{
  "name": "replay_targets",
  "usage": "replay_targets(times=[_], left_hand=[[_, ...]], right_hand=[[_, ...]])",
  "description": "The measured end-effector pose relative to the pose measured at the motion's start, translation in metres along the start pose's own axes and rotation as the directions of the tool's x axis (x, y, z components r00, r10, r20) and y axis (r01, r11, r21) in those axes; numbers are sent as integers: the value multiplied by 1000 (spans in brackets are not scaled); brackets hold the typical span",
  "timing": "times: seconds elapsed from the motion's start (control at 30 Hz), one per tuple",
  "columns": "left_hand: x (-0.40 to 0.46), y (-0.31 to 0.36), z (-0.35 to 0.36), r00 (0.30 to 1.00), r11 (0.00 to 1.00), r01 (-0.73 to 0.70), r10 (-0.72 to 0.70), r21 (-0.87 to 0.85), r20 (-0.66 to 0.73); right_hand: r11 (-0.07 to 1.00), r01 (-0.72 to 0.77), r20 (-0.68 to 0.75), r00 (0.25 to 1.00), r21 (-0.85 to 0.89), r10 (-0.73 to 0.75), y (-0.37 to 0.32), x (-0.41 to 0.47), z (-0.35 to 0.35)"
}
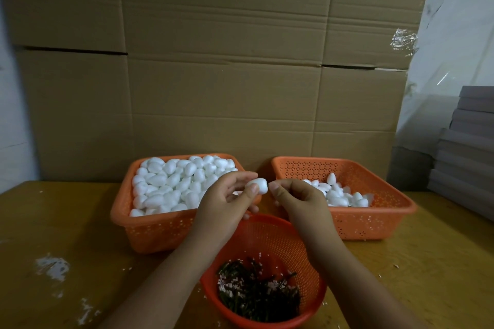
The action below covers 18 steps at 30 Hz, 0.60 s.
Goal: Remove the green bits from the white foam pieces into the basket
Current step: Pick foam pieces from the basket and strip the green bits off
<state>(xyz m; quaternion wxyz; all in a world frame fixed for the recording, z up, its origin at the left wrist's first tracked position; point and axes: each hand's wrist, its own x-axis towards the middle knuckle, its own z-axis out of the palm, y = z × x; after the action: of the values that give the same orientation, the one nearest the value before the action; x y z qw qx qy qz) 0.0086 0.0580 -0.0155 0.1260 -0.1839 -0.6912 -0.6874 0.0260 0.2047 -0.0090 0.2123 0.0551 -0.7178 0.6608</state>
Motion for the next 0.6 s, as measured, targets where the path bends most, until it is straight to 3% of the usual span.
replay_targets(times=[0.23,0.4,0.47,0.6], left_hand=[[8,4,-18,980,931,-108,158,348,-121],[10,-1,-40,962,645,-116,261,756,-76],[12,-6,-49,970,548,-77,233,833,-64],[17,-15,-57,988,473,22,126,881,-93]], right_hand=[[998,-64,-217,974,-29,57,-4,9,-20],[993,-92,-308,945,73,111,-4,13,-28],[990,-107,-347,928,91,132,-1,14,-31],[969,-130,-407,889,211,208,1,18,-38]])
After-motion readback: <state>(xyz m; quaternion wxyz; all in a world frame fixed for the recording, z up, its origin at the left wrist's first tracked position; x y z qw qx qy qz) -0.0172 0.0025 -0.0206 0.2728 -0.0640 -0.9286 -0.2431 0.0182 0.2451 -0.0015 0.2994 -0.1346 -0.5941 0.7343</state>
